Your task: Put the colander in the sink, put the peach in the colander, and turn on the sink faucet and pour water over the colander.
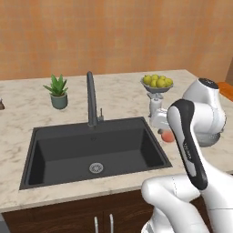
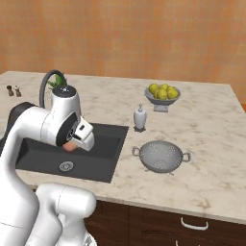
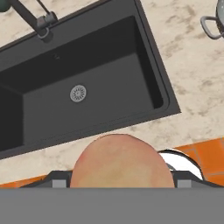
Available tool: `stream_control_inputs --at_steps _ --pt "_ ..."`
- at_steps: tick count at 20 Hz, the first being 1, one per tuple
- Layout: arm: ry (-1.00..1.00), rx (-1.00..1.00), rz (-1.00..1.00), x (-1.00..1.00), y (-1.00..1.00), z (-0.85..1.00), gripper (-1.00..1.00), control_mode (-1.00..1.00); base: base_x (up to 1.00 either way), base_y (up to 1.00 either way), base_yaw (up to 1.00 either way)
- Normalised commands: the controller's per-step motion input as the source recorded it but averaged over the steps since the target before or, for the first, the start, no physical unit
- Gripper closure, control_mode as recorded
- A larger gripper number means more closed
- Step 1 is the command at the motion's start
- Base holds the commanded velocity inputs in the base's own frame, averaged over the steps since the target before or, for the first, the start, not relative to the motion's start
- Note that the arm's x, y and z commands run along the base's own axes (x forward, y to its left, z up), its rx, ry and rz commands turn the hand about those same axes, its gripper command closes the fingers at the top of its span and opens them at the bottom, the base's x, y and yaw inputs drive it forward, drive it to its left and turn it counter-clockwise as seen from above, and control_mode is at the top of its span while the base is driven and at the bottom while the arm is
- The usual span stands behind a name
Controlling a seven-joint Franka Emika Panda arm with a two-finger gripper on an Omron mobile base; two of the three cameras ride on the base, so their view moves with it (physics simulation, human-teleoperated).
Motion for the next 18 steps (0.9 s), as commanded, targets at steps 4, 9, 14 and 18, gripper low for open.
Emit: stream_control_inputs --at_steps 4,9,14,18 --pt "0.04 -0.04 -0.06 0.37 -0.73 0.00 1.00 -1.00 0.00 0.00 0.00" --pt "0.07 -0.12 -0.12 0.51 -0.78 -0.07 1.00 -1.00 0.00 0.00 0.00" --pt "0.05 -0.06 -0.16 0.39 -0.60 -0.19 1.00 -1.00 0.00 0.00 0.00" --pt "0.01 0.01 -0.22 0.11 -0.67 -0.32 1.00 -1.00 0.00 0.00 0.00"
